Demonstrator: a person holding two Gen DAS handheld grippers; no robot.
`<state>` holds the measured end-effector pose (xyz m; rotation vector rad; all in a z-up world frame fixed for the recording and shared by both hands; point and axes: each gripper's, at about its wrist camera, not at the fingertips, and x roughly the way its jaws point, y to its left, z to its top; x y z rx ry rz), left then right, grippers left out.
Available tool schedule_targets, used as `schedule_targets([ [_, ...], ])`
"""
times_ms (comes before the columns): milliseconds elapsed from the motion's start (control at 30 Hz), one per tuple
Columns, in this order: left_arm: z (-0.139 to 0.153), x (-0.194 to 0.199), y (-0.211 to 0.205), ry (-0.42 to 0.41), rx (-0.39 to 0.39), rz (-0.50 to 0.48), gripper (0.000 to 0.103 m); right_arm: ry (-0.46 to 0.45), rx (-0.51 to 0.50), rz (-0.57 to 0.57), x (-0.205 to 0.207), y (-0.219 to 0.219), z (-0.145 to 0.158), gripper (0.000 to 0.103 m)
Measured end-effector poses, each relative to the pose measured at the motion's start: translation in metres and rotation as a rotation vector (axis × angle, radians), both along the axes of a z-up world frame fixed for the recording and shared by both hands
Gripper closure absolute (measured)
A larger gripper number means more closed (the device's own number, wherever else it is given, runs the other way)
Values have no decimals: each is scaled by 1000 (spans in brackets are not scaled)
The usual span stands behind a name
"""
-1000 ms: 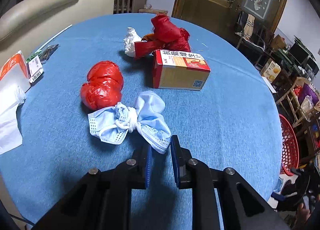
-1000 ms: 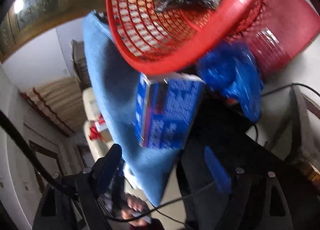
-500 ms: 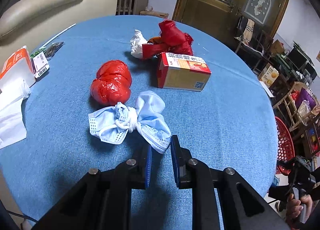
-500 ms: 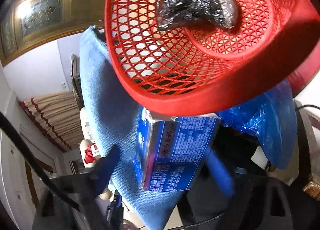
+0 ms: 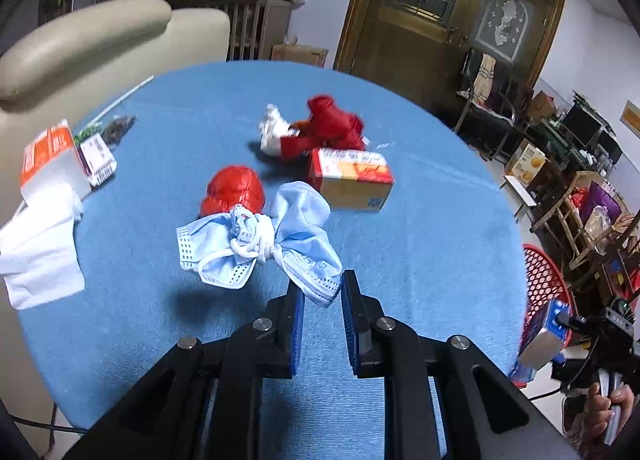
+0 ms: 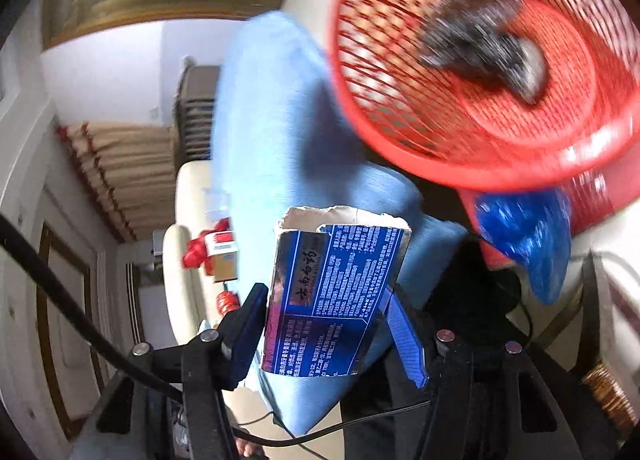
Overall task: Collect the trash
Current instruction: 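Carry the box and mask to the wastebasket and release both, then return both tools to the table toward the red bag and orange box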
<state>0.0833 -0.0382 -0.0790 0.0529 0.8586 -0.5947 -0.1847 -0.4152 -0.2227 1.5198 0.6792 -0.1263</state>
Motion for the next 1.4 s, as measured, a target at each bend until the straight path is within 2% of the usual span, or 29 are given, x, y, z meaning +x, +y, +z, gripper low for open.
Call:
schedule_targets([
  [100,17,-7,-10,-30,-9,-27,84,-45,-98,11,0,-10,32,40],
  [200,36,-21,-37,-78,-6,-100,84,-83,-254,-1,-7,-25,70,40],
  [300,49,-44,-81,-100,7,-229,84,-80,-422,-25,-28,-41,101,40],
  [400,57,-72,-130,-115,16,-357,84,-47,-530,-52,-48,-55,115,40],
  [467,59,-93,-166,-111,21,-448,84,-35,-559,-69,-65,-60,121,40],
  [600,56,-119,-228,-97,52,-564,84,4,-610,-103,-89,-77,122,38],
  [733,36,-135,-284,-64,121,-641,84,54,-606,-123,-100,-91,109,37],
  [867,9,-143,-324,16,182,-710,81,97,-567,-141,-107,-104,92,34],
  [900,4,-144,-330,38,193,-730,74,105,-566,-140,-109,-106,87,33],
  [933,-1,-146,-337,69,204,-752,58,107,-560,-139,-108,-109,83,32],
  [1000,-5,-150,-342,88,207,-762,46,114,-544,-137,-106,-116,81,29],
  [1100,-2,-151,-333,49,212,-765,46,115,-532,-140,-106,-123,80,28],
  [1200,7,-144,-309,-11,210,-730,46,106,-578,-137,-104,-125,89,28],
  [1267,11,-128,-285,-27,203,-684,46,89,-606,-134,-102,-123,100,28],
  [1400,23,-96,-227,-58,172,-517,46,41,-663,-108,-86,-110,123,28],
])
